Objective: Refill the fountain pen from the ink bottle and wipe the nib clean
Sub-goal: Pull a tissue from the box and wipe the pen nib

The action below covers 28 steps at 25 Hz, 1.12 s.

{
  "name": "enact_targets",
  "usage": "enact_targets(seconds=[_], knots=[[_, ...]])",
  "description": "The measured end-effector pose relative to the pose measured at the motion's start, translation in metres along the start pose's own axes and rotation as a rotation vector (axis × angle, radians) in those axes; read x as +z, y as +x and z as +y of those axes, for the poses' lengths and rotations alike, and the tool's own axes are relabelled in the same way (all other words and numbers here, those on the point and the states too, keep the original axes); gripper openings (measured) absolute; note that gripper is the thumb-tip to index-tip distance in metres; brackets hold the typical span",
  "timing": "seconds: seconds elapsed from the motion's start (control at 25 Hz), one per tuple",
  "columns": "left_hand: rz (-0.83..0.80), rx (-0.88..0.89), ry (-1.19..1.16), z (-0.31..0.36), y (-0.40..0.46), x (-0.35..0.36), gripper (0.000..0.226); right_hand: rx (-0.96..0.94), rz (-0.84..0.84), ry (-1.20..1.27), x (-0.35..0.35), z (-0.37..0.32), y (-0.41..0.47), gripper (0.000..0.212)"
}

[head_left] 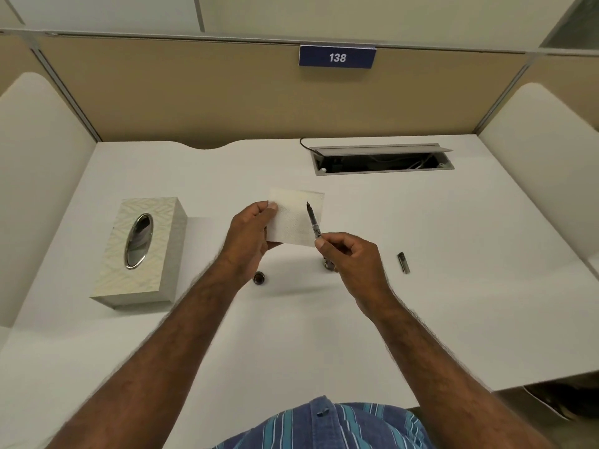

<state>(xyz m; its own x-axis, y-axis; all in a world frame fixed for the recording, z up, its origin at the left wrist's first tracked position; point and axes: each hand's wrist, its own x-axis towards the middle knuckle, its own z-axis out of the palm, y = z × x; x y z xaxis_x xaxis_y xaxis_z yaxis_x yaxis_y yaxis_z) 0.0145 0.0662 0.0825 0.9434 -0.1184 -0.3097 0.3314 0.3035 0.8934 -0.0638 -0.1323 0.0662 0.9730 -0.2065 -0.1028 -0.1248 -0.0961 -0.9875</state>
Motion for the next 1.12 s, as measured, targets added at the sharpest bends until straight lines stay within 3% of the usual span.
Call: enact_targets(seconds=[0.28, 0.4, 0.56, 0.72, 1.12], knots=[[-0.225, -0.082, -0.429, -0.009, -0.010, 0.045, 0.047, -0.034, 0.043, 0.004, -0.027, -0.007, 0.007, 0.005], [-0.231, -0.146, -0.529, -0.011, -0.008, 0.055, 0.052, -0.043, 0.049, -0.003, -0.037, -0.007, 0.012, 0.004], [-0.226, -0.144, -0.495, -0.010, -0.005, 0.067, 0.035, -0.057, 0.050, -0.039, -0.048, -0.006, 0.016, 0.016], [-0.302, -0.087, -0.385, -0.007, -0.006, 0.076, 0.032, -0.060, 0.039, -0.053, -0.058, -0.007, 0.017, 0.016], [-0.218, -0.031, -0.151, -0.013, -0.010, 0.112, 0.025, -0.121, 0.031, -0.091, -0.072, -0.011, 0.014, 0.017]])
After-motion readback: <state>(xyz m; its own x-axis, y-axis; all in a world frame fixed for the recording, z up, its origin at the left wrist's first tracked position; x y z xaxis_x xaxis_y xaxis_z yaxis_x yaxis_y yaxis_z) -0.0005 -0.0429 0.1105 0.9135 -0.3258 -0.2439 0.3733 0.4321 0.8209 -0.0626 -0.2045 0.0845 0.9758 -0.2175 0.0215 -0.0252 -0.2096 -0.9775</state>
